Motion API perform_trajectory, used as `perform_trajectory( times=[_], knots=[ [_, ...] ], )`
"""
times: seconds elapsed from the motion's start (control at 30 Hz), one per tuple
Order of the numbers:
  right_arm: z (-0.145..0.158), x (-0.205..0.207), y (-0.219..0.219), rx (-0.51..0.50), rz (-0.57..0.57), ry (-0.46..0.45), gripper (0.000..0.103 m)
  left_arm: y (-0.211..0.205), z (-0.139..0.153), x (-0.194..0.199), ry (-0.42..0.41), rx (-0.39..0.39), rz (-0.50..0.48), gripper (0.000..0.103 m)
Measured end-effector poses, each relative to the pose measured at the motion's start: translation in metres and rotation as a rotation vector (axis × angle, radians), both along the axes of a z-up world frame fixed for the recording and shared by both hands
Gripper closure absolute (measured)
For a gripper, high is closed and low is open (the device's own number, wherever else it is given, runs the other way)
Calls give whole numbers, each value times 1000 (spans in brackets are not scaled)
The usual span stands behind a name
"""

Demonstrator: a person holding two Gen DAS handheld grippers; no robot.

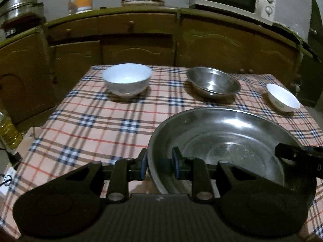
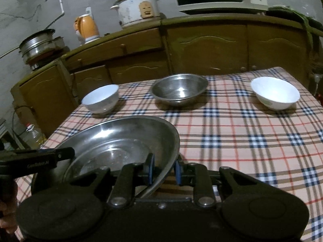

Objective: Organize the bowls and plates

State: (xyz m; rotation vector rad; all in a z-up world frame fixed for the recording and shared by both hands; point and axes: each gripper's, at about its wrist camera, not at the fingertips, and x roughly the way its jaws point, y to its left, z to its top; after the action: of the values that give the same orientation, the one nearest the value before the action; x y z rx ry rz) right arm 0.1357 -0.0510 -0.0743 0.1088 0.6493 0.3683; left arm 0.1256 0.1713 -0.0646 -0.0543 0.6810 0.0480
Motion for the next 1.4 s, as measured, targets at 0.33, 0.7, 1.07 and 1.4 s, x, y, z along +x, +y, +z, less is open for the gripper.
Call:
perform_trajectory(
  times=[0.33, 0.7, 1.07, 1.4],
  knots=[
    [-3, -13, 59, -7, 63, -7, 75, 51, -4, -12, 11, 9, 78, 77],
    [-27, -28, 118, -23, 57, 2, 75, 99, -22, -14, 49, 9, 137, 77],
    [-48, -30, 148, -18, 25, 36, 74, 126, -40, -6, 81, 17, 160, 77],
    [-56, -31, 152, 0, 31, 29, 74, 133, -46, -7, 72, 1, 184, 76]
  ],
)
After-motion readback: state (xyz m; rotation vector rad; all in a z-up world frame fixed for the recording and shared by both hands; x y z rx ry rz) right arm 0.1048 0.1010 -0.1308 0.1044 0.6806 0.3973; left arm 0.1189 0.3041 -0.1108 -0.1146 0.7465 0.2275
